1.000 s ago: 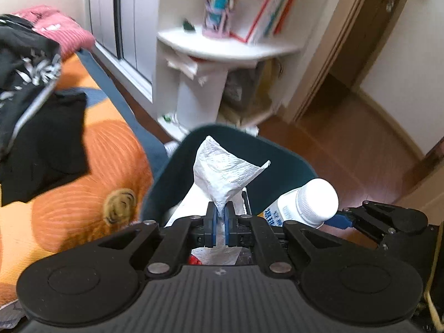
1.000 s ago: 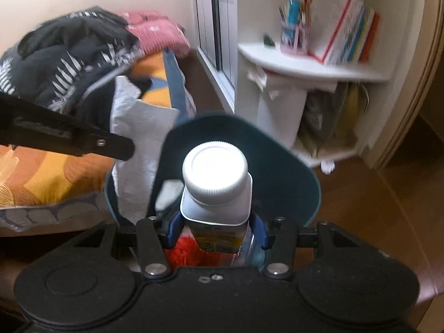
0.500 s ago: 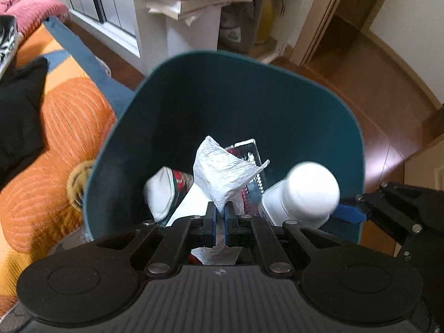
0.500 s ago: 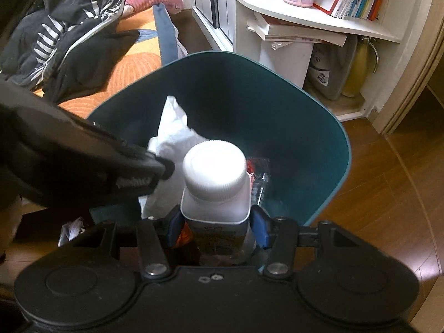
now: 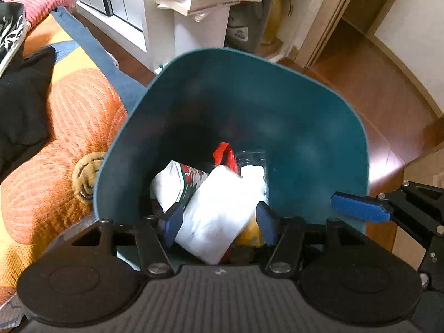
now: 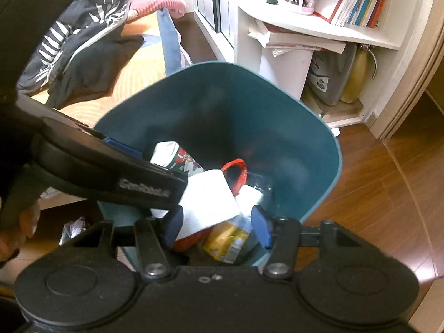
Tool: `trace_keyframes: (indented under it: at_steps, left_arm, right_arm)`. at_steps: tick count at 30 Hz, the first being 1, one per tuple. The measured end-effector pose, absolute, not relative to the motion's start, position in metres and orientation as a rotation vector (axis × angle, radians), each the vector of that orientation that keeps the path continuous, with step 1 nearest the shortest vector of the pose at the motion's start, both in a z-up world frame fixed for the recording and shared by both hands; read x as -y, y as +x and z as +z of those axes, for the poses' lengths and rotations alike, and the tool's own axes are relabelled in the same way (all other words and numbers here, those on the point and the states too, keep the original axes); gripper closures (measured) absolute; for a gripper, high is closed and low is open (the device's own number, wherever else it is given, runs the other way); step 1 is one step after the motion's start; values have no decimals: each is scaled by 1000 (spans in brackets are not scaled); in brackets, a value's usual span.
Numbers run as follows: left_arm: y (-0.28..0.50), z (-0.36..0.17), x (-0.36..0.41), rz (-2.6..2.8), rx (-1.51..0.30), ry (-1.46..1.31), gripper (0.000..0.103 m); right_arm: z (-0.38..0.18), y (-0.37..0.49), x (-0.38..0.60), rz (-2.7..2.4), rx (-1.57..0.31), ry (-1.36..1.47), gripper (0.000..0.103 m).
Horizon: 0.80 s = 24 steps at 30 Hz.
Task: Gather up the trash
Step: 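Open both tools to drop the tissue and carton into the wastebasket, then withdraw both open tools and lower them to the remaining trash pile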
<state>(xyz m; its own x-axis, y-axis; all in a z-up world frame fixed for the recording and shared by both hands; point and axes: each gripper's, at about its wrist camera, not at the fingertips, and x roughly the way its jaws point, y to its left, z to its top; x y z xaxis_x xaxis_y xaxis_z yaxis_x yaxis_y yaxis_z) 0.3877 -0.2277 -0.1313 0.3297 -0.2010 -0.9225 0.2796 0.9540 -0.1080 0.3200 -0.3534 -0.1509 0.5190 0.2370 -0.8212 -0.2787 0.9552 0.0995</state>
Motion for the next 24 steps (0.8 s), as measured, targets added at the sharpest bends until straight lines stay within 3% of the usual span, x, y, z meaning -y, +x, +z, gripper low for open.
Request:
trace_keyframes:
  at_steps: [18,24]
  left_arm:
    - [309,-30,162,-313,-1024,-10,46]
    - [275,-2,117,-250,-954,-37,31]
  right_arm:
    - [-70,273,331,420,-860,-9,47]
    - [-47,253,301,497,-815,-39,47]
